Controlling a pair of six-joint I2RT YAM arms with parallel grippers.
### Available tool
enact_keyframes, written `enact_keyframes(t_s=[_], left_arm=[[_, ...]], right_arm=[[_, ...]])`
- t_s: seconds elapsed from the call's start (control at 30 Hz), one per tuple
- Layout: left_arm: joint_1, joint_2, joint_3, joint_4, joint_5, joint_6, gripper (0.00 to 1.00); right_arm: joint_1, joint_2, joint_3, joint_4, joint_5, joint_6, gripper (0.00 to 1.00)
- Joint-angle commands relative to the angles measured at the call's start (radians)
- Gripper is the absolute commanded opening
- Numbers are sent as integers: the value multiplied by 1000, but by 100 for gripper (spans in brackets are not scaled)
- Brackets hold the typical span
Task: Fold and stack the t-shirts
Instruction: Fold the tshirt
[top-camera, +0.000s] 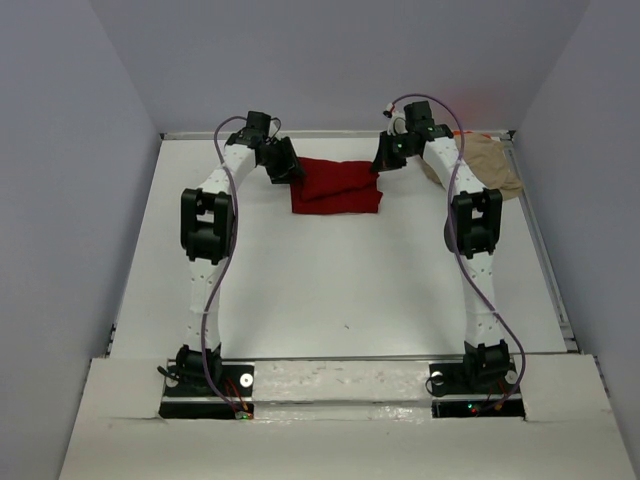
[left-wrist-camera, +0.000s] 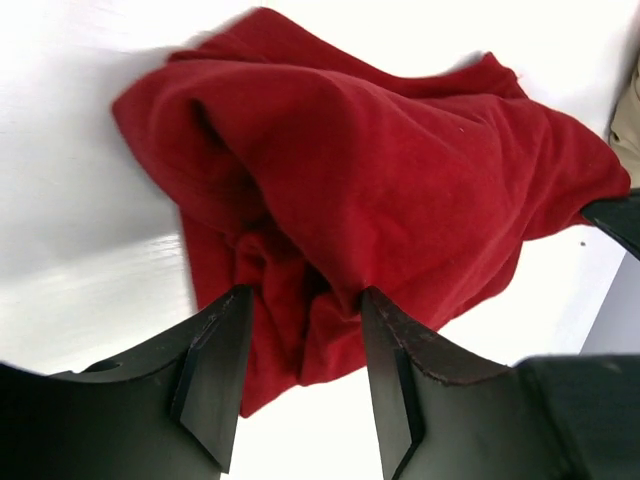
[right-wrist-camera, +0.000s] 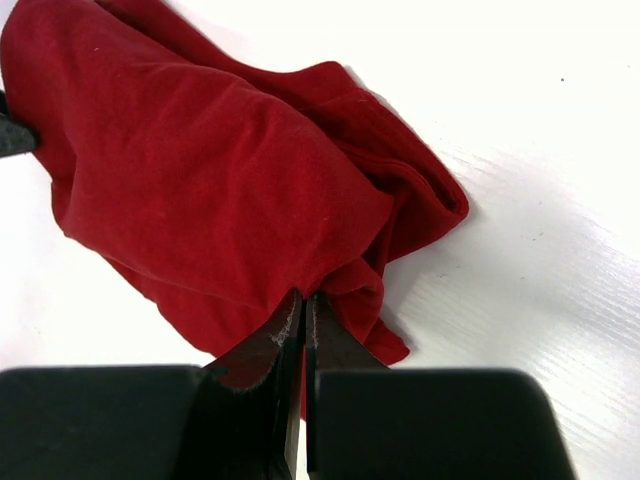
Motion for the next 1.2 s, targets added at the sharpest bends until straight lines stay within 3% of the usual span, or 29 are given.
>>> enact_keyframes(t_s=[0.0, 0.07, 0.37, 0.47, 0.5, 0.53, 0.97, 1.17], left_arm=[[8, -1, 64, 21, 2, -4, 55], [8, 19, 81, 27, 16, -15, 48], [-10, 64, 125, 66, 73, -57, 45], [-16, 65, 125, 70, 76, -61, 23], [-18, 65, 124, 70, 76, -61, 2], [-19, 62, 116, 72, 74, -60, 0], [-44, -132, -29, 96, 39, -20, 0], [-76, -284, -124, 85, 7, 5, 0]], right_arm=[[3, 6, 9, 31, -20, -15, 0], [3, 6, 4, 31, -15, -18, 0], [3, 3, 3, 31, -9, -18, 0], [3, 9, 7, 29, -15, -17, 0], [3, 11, 9, 29, -12, -15, 0], [3, 11, 9, 26, -12, -14, 0], [3, -7, 1, 36, 15, -3, 0], [33, -142, -131, 65, 101, -24, 0]])
